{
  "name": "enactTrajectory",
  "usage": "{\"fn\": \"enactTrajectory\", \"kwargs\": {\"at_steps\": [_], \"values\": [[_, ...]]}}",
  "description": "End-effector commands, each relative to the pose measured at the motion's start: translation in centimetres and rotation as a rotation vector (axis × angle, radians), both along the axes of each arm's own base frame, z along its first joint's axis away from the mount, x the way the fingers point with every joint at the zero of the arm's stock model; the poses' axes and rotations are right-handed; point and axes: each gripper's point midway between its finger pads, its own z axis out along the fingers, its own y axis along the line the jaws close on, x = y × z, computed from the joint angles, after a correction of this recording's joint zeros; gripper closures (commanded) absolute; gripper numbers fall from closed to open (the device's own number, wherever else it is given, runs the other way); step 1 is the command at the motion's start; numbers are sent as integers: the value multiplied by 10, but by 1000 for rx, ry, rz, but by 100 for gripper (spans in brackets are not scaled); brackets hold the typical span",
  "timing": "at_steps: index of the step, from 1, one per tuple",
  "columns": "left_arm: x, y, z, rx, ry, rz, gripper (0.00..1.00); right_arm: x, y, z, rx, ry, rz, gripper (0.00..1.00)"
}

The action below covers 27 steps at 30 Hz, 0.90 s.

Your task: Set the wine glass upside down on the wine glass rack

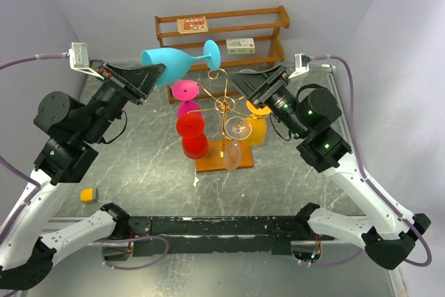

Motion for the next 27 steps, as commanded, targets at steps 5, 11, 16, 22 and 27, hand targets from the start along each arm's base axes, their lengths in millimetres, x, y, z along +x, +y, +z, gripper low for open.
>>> {"fn": "enactTrajectory", "kwargs": {"at_steps": [5,11,16,22,27], "values": [[-20,-12,30,-151,-104,-146,93,-1,19,27,211,81,-132,42],[-18,-22,23,-180,-80,-200,93,-8,36,14,318,229,-220,50],[-17,-24,14,-179,-58,-208,93,-10,42,19,360,243,-268,50],[-21,-21,14,-174,-59,-206,93,-6,43,19,407,262,-286,51],[-28,-22,14,-172,-61,-231,93,-2,36,16,438,275,-321,50]]}}
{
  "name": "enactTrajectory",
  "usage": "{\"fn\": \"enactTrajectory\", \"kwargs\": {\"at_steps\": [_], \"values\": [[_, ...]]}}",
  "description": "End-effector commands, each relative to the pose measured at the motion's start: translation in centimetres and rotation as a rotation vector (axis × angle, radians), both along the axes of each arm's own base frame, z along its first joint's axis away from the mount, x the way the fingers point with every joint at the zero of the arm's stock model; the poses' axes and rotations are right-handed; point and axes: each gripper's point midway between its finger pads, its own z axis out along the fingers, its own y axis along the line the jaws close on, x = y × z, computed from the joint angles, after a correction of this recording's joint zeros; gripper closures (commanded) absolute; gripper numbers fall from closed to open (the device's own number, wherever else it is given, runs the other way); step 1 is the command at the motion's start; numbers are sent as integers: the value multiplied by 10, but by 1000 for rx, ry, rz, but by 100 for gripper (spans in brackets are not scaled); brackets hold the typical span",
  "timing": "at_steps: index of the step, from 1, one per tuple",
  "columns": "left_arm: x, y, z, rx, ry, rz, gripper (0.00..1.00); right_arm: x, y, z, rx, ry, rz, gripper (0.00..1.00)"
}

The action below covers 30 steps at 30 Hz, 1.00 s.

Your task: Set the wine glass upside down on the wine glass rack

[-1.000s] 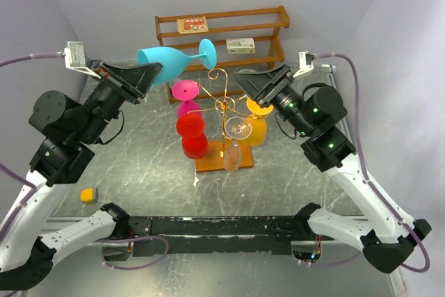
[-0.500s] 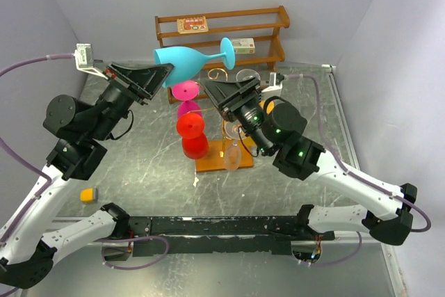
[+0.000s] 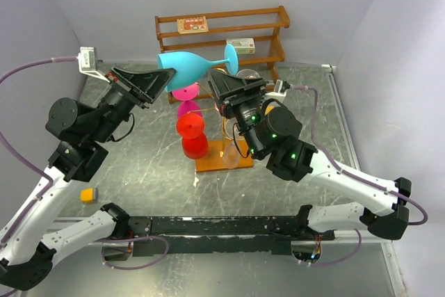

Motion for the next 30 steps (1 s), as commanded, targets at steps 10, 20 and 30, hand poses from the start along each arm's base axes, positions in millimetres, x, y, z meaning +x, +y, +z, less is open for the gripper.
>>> {"fn": "enactTrajectory", "kwargs": {"at_steps": [10,20,30], "values": [[-34,5,12,-59,-28,-112,93,8,-14,9,92,23,-85,59],[-42,-3,0,-62,12,-190,93,2,-15,18,112,-18,-55,71],[-47,4,-16,-56,62,-176,90,-5,-19,27,92,-81,-43,100]]}}
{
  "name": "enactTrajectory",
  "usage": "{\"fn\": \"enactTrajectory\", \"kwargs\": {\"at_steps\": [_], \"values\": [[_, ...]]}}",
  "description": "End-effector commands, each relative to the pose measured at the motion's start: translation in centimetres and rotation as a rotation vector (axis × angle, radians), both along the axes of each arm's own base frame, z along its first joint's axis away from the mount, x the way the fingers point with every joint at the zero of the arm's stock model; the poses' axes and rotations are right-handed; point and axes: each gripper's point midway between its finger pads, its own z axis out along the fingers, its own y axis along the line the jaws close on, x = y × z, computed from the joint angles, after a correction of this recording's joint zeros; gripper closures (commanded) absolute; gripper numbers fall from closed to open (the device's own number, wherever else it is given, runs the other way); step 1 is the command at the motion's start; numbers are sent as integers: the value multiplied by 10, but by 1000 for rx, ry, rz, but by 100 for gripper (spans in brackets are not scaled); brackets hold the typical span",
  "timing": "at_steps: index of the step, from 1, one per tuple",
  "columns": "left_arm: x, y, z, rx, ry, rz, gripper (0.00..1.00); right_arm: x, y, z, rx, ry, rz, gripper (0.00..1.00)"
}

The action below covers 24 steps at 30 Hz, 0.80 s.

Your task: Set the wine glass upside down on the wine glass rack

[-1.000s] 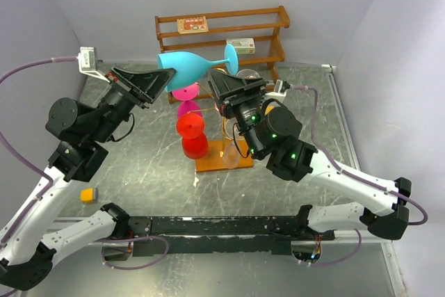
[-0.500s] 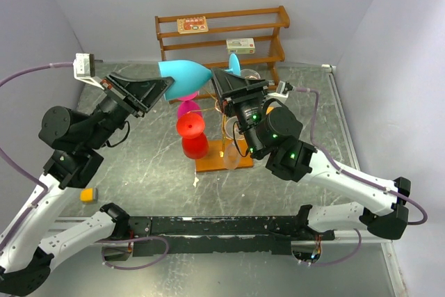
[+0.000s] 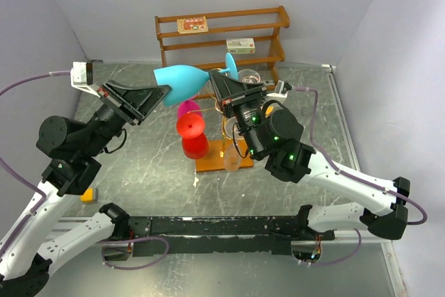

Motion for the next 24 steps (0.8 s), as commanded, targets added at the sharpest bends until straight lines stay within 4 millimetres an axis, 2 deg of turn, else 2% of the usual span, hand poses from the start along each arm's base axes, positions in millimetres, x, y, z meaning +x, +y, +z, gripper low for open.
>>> {"fn": "enactTrajectory", "kwargs": {"at_steps": [1,4,8,11,14,18,22,24], "values": [[-7,1,-10,21,40,-27,85,-8,-15,22,34,-84,-18,100],[-7,6,-11,32,54,-1,71,-11,-17,27,4,-152,-31,100],[-7,14,-12,55,73,42,44,-18,-20,42,-56,-275,-58,100],[-9,22,-11,72,81,83,32,-25,-25,53,-106,-377,-87,100],[-13,34,-12,90,92,130,27,-31,-26,62,-183,-472,-112,100],[-25,48,-7,102,82,162,26,-40,-20,72,-295,-608,-128,100],[-43,61,8,84,33,172,27,-52,2,81,-418,-777,-112,100],[-54,68,20,62,1,169,28,-60,24,80,-471,-881,-67,100]]}}
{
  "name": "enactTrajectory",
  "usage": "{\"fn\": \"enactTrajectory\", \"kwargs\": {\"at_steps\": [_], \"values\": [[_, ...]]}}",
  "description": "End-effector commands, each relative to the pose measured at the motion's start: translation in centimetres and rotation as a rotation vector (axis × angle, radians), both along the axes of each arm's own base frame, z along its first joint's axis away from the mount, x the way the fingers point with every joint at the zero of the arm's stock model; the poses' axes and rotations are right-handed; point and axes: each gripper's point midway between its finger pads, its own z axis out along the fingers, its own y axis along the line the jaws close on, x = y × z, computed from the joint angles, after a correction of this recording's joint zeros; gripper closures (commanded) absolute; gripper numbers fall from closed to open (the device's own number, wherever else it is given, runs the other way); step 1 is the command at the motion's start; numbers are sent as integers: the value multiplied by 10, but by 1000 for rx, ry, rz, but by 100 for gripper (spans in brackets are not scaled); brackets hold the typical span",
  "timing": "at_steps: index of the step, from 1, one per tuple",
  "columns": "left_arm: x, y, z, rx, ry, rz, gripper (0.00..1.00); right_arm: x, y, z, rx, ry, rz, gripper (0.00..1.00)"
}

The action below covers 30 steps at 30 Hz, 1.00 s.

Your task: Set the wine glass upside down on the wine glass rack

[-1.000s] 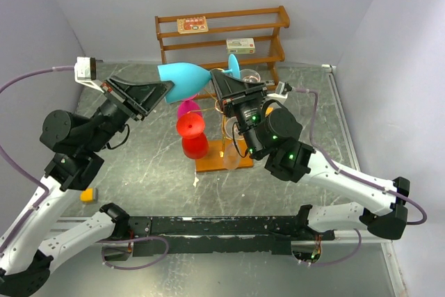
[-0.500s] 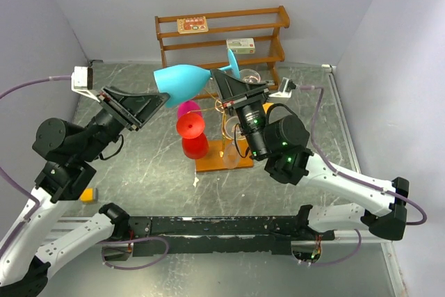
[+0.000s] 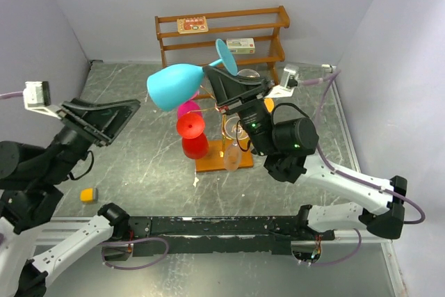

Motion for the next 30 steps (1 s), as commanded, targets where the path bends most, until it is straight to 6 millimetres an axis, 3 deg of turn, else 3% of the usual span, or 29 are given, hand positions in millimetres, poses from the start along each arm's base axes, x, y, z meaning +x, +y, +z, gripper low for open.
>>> {"fn": "enactTrajectory", "kwargs": {"at_steps": [1,5,10,17,24,30], "values": [[-19,19,21,-16,-59,33,29,-25,30,22,-145,-278,37,100],[-32,24,38,-61,-92,8,29,-29,69,8,-240,-328,109,100],[-36,15,51,-53,-120,-43,23,-39,108,-14,-333,-377,144,100],[-24,21,39,-67,-40,12,19,-53,148,-43,-484,-458,120,100],[-9,37,9,-28,116,128,30,-53,156,-52,-550,-491,53,100],[-6,43,-4,-19,148,166,31,-47,149,-51,-536,-470,-5,100]]}}
